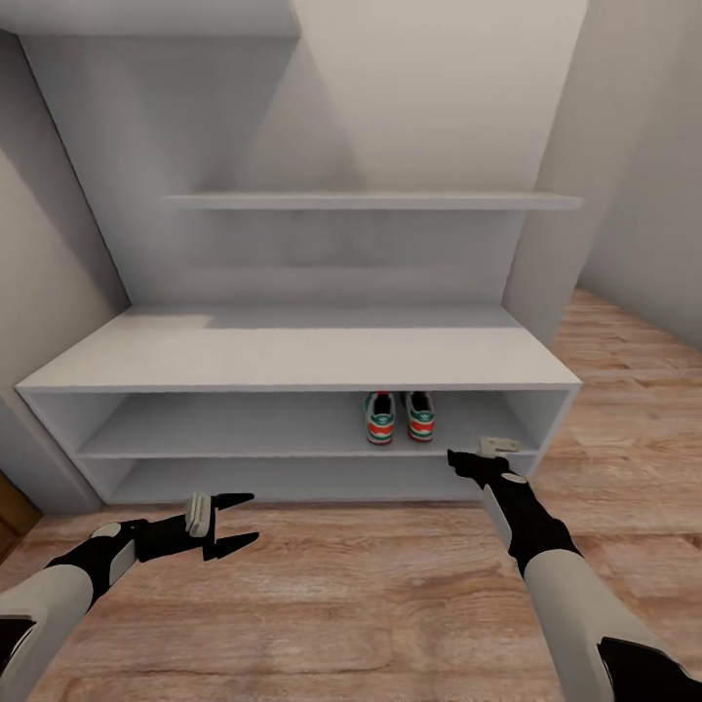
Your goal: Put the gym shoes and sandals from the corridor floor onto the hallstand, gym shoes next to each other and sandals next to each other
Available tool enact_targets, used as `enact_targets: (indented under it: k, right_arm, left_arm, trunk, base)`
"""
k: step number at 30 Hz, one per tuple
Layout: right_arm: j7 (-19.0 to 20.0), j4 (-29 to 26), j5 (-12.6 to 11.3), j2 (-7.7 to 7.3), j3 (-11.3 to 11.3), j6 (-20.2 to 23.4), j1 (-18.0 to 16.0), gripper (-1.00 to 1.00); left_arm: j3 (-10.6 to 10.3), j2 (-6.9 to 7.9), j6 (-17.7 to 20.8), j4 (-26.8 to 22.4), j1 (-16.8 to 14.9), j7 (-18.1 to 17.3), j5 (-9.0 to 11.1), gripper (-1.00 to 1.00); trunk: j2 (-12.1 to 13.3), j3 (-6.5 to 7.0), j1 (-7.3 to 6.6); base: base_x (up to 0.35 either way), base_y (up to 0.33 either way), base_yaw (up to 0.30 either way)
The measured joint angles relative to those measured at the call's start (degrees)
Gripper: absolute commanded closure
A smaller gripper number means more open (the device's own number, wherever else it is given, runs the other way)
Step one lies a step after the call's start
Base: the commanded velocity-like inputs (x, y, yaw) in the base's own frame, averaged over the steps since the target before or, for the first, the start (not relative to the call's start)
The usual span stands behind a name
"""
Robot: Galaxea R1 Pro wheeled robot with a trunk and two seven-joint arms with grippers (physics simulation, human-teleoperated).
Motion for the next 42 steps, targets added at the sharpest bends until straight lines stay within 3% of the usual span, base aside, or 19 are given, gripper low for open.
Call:
enact_targets:
  k: [42]
  right_arm:
    - [0.0, 0.1, 0.0, -0.08, 0.0, 0.0, 0.0, -1.0]
  left_arm:
    - [0.0, 0.0, 0.1, 0.2, 0.0, -0.1, 0.1, -1.0]
  trunk:
    - [0.0, 0.0, 0.0]
  base:
    - [0.0, 0.0, -0.269]
